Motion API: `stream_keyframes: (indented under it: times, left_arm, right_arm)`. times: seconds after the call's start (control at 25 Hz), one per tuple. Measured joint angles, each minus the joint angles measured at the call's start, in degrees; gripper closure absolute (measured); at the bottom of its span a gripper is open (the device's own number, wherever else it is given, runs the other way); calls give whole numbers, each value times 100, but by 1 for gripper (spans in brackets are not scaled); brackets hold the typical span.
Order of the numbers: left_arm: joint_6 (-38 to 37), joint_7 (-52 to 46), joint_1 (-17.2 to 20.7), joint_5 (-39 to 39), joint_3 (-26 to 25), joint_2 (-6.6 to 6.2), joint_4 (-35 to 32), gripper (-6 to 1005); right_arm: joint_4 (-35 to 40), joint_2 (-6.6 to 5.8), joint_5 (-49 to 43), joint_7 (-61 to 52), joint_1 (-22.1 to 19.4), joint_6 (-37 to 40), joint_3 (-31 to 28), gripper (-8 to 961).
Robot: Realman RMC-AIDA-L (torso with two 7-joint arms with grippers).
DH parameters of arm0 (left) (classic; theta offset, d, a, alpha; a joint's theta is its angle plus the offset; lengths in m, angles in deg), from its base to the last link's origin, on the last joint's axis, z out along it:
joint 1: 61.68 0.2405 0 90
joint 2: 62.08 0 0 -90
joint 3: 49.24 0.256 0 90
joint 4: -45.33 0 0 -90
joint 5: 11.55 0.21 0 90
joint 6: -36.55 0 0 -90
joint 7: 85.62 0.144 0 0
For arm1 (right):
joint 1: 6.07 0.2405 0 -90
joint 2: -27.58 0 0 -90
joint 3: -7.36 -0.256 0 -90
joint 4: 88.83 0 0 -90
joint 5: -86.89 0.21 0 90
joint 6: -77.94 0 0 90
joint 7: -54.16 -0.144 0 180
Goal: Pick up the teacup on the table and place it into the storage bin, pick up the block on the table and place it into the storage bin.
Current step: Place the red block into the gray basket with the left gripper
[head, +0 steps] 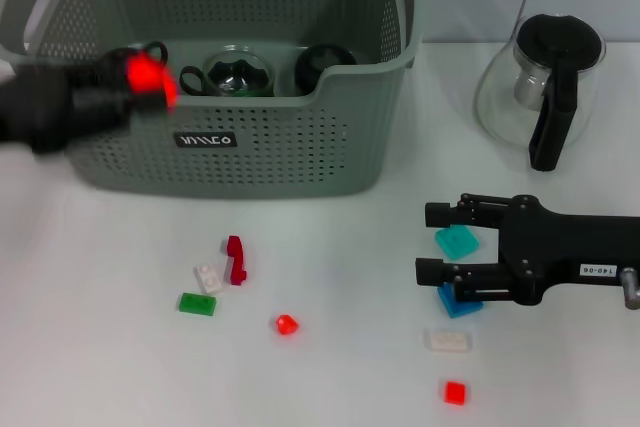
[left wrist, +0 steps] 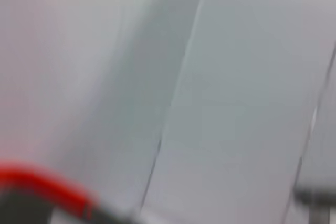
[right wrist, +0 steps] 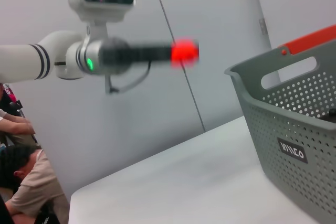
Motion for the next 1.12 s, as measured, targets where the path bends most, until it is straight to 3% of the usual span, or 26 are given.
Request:
stream_keyframes:
  times: [0.16,0.32,0.4,0.52,0.68,0.96,1.12]
  left_arm:
    - [209,-957,-231,-1159,-15,-34,48,584]
    - [893,-1647,-591,-1301,225,-136,-52,581]
    - [1416,-1954,-742,-1247,645,-253,-76,579]
    - [2158,-2378,-956,-755,1330,-357,-268,577]
    - [3020,-3028,-1288,519,2162,-362,-543,575]
    - [3989,-4226,-1718,2005,3463,-265,-588,570]
    - [4392,-4541,-1811,2607,3762,-119,-599,567]
  right_arm:
    - [0,5,0,0,0,-31,1,117]
    - [0,8,0,0,0,-33,0,117]
    - [0,11,0,0,1,-32,0,117]
    - [0,23,0,6,7,-37,0,117]
    - [0,26,0,5,9,-40,1,117]
    - [0,34,0,5,25,-44,0,118]
    - [0,35,-1,4,26,-44,0,118]
